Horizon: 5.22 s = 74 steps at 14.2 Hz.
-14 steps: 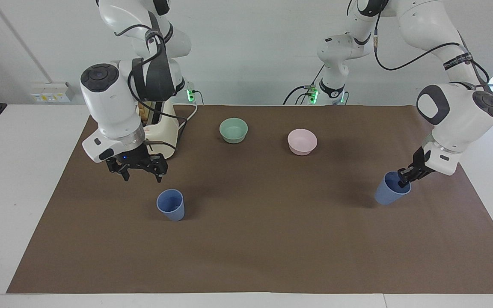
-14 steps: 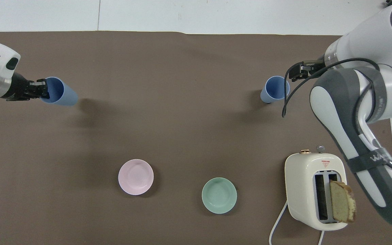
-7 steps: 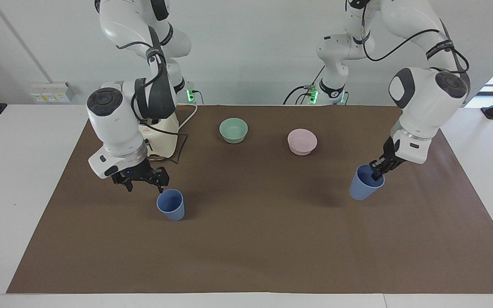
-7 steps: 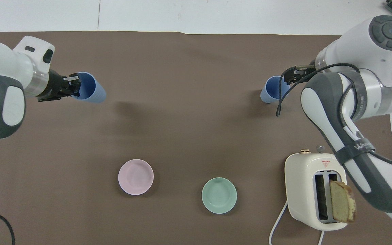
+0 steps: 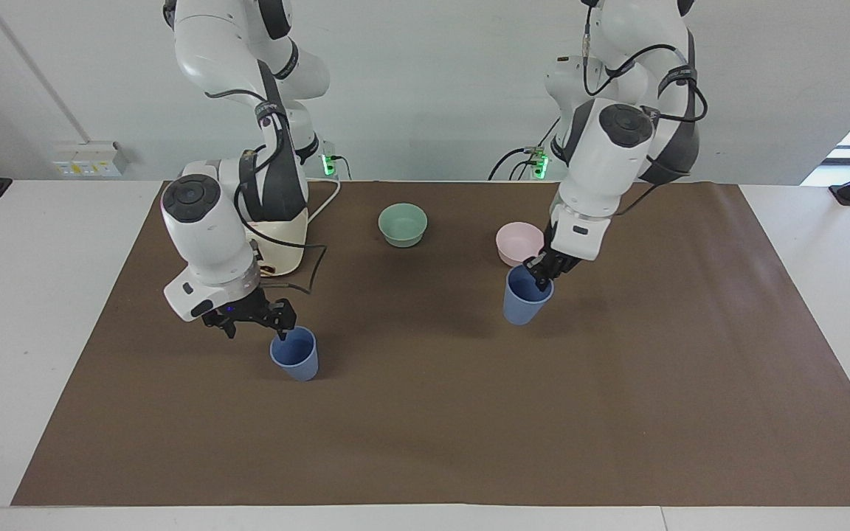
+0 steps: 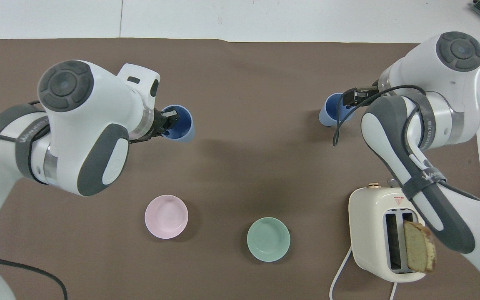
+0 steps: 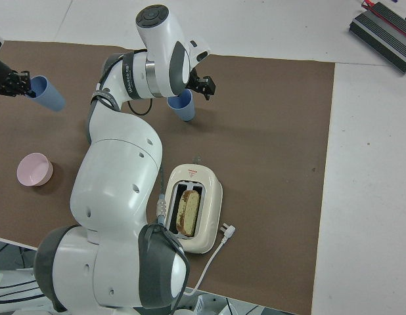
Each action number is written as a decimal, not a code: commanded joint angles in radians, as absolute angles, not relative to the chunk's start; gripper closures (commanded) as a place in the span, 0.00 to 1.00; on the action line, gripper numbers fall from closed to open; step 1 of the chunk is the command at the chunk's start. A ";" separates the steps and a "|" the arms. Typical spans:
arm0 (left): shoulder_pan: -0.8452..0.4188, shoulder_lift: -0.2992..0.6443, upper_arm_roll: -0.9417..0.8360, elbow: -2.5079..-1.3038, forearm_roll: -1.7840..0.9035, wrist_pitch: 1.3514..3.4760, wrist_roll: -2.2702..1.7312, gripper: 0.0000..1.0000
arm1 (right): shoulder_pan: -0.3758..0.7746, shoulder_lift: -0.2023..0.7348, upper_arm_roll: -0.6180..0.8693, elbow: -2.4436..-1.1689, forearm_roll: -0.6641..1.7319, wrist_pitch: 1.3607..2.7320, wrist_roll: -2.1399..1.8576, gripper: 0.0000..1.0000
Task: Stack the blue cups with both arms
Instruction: 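Grasp and lift the blue cup with the left gripper while the right gripper grasps, then carry the blue cup toward the table center with the left gripper, then set the cup down and open the left gripper while the right gripper lifts, then carry the second blue cup over the placed cup with the right gripper, then lower the blue cup into the placed cup and open the right gripper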
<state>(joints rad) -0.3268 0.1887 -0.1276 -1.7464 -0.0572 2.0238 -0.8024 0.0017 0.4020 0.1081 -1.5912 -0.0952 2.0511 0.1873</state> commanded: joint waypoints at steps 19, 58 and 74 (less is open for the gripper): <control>-0.442 0.227 -0.110 -1.971 -0.031 2.318 -0.824 1.00 | -0.006 0.422 0.121 -1.609 -0.089 2.082 0.207 1.00; 0.026 -0.055 -0.094 -1.595 -0.034 1.519 0.061 0.00 | 0.336 0.388 0.356 -1.399 -0.110 1.934 0.801 1.00; 0.052 -0.058 -0.094 -1.595 -0.032 1.476 0.063 0.00 | 0.342 0.433 0.359 -1.474 -0.068 2.040 0.805 1.00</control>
<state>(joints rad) 0.0374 -0.0610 -0.0830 -1.6101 -0.0482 1.4926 0.0587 0.3477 0.4333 0.3527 -1.4472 -0.0932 1.9958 0.7905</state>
